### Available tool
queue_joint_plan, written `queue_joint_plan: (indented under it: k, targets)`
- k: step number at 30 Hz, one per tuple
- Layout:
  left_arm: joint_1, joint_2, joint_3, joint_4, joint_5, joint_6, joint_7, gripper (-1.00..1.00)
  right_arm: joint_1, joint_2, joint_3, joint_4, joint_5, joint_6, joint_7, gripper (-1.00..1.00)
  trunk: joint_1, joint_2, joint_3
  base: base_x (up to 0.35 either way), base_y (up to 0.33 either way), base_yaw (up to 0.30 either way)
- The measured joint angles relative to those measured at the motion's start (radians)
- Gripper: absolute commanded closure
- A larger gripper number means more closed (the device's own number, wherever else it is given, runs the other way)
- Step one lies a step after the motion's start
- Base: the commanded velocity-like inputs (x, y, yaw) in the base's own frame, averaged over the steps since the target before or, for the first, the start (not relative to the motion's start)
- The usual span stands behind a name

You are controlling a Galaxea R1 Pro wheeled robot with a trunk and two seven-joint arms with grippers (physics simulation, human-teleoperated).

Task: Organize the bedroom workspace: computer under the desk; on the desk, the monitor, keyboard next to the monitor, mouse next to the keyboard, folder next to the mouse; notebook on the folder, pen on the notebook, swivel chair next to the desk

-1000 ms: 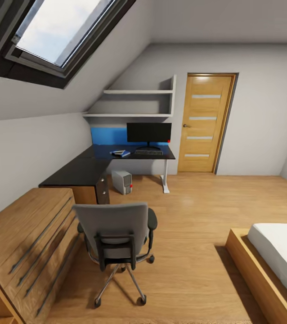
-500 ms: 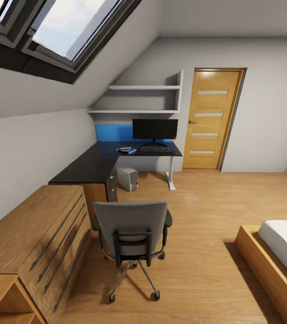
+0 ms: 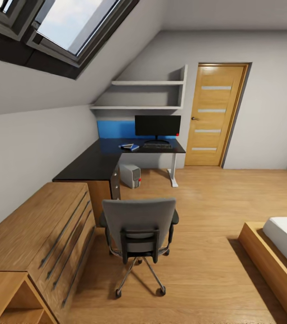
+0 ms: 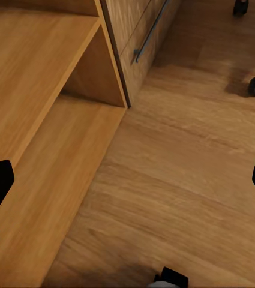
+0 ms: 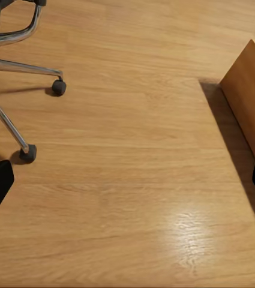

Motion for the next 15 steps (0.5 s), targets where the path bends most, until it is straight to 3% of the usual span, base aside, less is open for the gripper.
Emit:
queue_joint_plan:
  k: [10,15]
  targets:
    - [0.0,-0.008,0.002,-0.004,0.001,-0.009,0.002,-1.0,0.0,-0.006,-0.001,-0.001,-0.001,-0.001,0.0,-1.0,0.0,0.0,-0.01,0.0,0.006,0.0]
    - [0.0,-0.018,0.002,-0.006,0.001,-0.01,0.005,-1.0,0.0,-0.013,0.001,-0.001,-0.001,-0.001,0.0,-1.0,0.019,-0.035,-0.026,0.0,0.001,0.0]
